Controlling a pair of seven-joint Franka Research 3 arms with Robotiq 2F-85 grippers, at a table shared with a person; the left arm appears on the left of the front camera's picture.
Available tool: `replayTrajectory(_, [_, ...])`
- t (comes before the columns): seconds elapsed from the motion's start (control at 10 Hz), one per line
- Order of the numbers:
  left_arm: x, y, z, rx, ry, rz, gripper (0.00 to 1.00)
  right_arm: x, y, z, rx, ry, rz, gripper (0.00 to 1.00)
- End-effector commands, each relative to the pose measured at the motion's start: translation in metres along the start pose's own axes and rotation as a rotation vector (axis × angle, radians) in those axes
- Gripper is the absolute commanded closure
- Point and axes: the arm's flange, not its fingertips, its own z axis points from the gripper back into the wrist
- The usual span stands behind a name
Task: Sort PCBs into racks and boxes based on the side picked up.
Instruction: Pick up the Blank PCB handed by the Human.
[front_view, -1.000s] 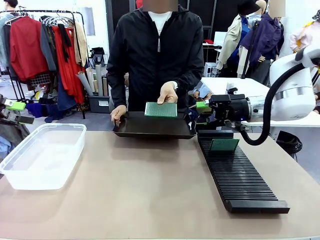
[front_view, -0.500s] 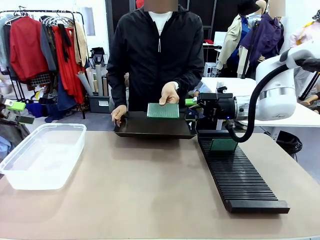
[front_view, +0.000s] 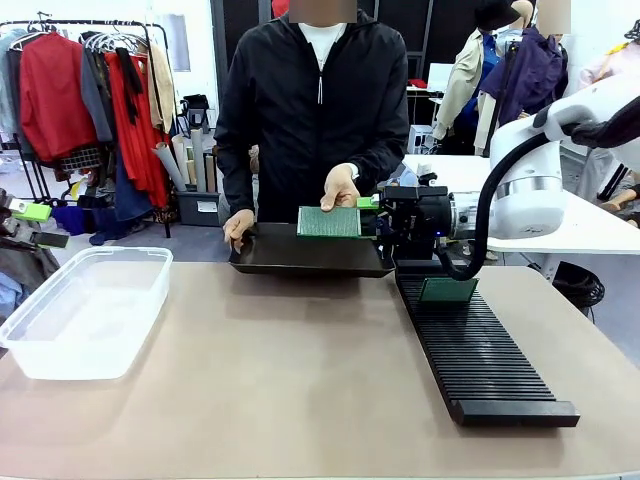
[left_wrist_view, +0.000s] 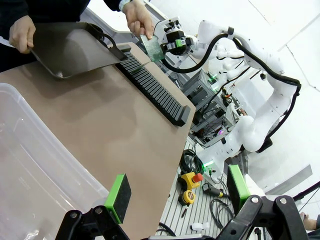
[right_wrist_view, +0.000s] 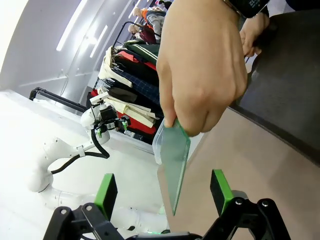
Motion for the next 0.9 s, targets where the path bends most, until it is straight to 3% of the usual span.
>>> replayTrajectory(0.0, [0.001, -0.001, 0.001, -0.002, -0.002, -0.004, 0.00, 0.014, -0.006, -0.010, 0.018, -0.014, 0.047, 0.00])
replayTrajectory(0.7, [0.001, -0.001, 0.001, -0.002, -0.002, -0.004, 0.00, 0.028, -0.014, -0.023, 0.045, 0.019, 0.053, 0.00])
replayTrajectory(0.8, [0.001, -0.001, 0.001, -0.002, -0.002, -0.004, 0.00, 0.028, -0.014, -0.024, 0.046, 0.020, 0.053, 0.08])
